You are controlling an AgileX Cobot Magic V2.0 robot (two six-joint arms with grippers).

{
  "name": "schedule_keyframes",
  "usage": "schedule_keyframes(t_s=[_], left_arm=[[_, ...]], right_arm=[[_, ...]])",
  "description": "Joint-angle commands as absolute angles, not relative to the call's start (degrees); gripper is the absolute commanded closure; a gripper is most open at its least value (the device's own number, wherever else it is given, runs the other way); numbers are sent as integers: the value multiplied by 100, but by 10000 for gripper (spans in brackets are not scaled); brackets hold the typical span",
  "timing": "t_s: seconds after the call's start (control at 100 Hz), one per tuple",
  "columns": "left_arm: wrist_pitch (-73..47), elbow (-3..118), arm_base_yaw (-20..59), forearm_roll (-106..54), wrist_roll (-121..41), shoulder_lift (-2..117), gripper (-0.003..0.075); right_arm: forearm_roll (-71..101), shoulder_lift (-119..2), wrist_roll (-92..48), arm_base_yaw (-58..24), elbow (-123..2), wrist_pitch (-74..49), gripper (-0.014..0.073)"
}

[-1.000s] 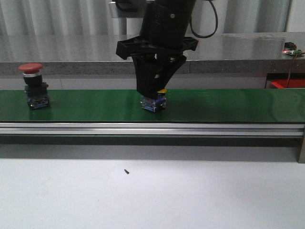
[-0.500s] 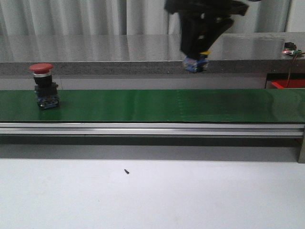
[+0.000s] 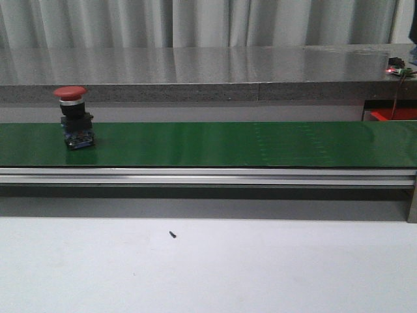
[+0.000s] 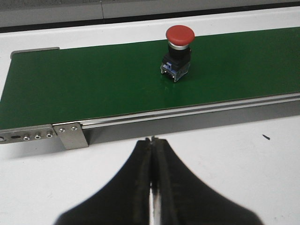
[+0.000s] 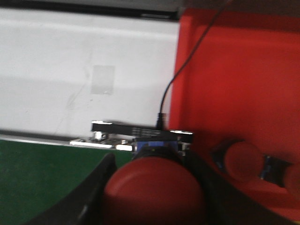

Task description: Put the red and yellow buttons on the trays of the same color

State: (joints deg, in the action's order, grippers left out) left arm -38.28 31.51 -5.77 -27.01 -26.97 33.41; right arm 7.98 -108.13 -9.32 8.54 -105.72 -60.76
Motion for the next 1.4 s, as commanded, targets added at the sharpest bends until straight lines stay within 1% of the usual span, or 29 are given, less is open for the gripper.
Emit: schedule_keyframes(t_s=[0.0,0.11,0.26,0.58,0.83,1.39], left_arm=[[-3492,3302,-529,-2889,-2700,3337,740],[-3492,3302,-529,-2889,-2700,3337,740],[-3492,3302,-529,-2889,-2700,3337,740],[-3492,3302,-529,-2889,-2700,3337,740],[-3492,3302,-529,-2889,-2700,3337,740],[-3492,3302,-529,-2889,-2700,3337,740]], right_arm=[[855,-10460,-880,1108,-10769,-5677,485],[855,-10503,-846,1302,-10769,-5554,485],[849,-10728,-846,1364,-10872,-5476,485],[804,-11712,-846,1364,-11835,-5616,485],[765,-12370,-763,1468,-12273,-5963,485],[604,-12960,-763,1626,-12290,-5723,485]])
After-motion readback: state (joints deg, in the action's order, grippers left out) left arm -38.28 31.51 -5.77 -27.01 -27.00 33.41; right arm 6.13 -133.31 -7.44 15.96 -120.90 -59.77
